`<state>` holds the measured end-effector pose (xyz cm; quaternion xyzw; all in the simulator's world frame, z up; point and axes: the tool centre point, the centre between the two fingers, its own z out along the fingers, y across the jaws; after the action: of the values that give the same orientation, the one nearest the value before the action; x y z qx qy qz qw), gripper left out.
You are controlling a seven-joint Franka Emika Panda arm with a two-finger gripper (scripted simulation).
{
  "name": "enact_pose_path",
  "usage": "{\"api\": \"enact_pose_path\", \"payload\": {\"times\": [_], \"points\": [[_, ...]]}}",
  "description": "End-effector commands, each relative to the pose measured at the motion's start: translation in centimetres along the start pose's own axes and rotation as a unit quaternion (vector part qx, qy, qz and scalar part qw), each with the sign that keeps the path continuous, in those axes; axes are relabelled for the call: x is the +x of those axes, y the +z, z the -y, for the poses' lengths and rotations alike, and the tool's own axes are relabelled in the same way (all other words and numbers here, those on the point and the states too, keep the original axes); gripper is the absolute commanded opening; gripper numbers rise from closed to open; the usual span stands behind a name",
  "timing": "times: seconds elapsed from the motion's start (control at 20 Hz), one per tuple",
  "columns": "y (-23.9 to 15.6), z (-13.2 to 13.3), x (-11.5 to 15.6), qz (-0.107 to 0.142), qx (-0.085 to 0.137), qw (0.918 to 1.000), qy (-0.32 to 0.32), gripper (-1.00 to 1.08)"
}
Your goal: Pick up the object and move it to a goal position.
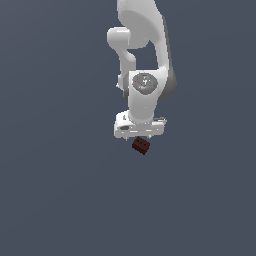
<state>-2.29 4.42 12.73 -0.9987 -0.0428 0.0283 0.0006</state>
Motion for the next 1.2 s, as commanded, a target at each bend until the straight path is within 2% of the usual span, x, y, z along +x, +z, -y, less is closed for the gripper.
{"api": "enact_pose_path", "payload": {"times": [0.0,0.5,0.85,1.15], "points": [[0.0,0.0,0.0,0.000,0.000,1.0000,0.000,1.00],[0.8,-3.0,-0.3,0.014,0.000,0.9997,0.020,1.00],[0.9,-2.8,-0.3,0.012,0.000,0.9999,0.007,1.00],[1.4,-2.4,-0.4,0.009,-0.002,0.9993,-0.036,1.00]]}}
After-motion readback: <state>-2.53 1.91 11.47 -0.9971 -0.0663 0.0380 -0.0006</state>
